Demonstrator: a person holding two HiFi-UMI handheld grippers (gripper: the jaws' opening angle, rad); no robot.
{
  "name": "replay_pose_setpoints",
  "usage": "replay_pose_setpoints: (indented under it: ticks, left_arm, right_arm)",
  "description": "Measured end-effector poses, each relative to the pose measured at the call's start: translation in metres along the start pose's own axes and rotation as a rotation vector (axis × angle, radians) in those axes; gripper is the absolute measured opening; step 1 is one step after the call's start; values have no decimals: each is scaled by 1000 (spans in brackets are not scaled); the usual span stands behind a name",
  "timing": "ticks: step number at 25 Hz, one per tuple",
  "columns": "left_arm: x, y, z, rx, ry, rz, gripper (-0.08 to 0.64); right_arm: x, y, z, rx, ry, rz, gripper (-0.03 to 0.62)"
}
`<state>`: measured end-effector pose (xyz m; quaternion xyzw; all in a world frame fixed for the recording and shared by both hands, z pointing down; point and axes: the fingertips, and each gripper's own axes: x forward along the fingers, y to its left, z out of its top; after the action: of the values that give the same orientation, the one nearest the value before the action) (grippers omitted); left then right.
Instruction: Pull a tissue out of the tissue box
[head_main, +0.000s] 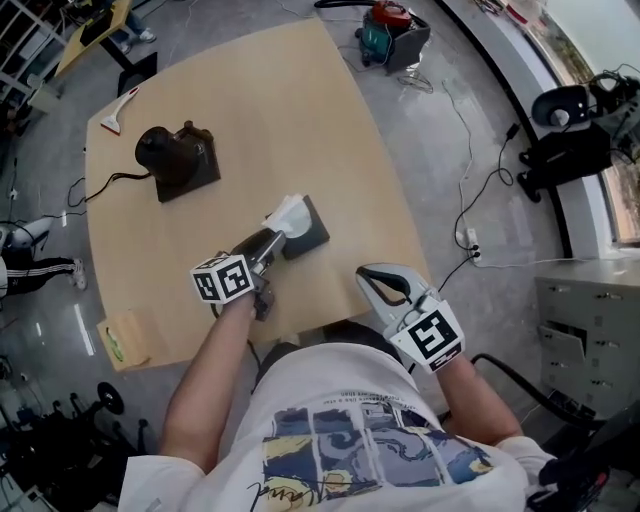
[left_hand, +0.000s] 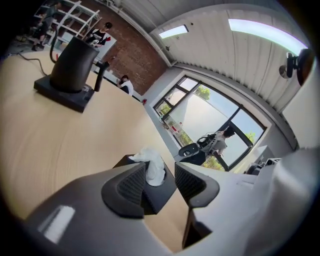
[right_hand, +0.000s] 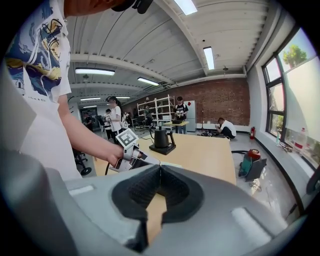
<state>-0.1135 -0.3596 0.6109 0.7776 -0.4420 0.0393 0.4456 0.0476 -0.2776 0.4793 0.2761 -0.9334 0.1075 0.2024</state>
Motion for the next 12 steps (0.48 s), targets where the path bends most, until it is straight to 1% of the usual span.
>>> replay_pose_setpoints:
  ticks: [4, 9, 12]
  left_arm:
    - [9, 14, 0, -111, -13, 4, 198]
    - [22, 8, 11, -153, -34, -16, 196]
    - [31, 4, 14, -154, -22, -37, 187]
  right_arm:
    - [4, -13, -1, 17, 9, 12, 3]
    - [5, -31, -7, 18, 13, 19, 3]
    - [6, -37, -9, 36, 17, 21, 3]
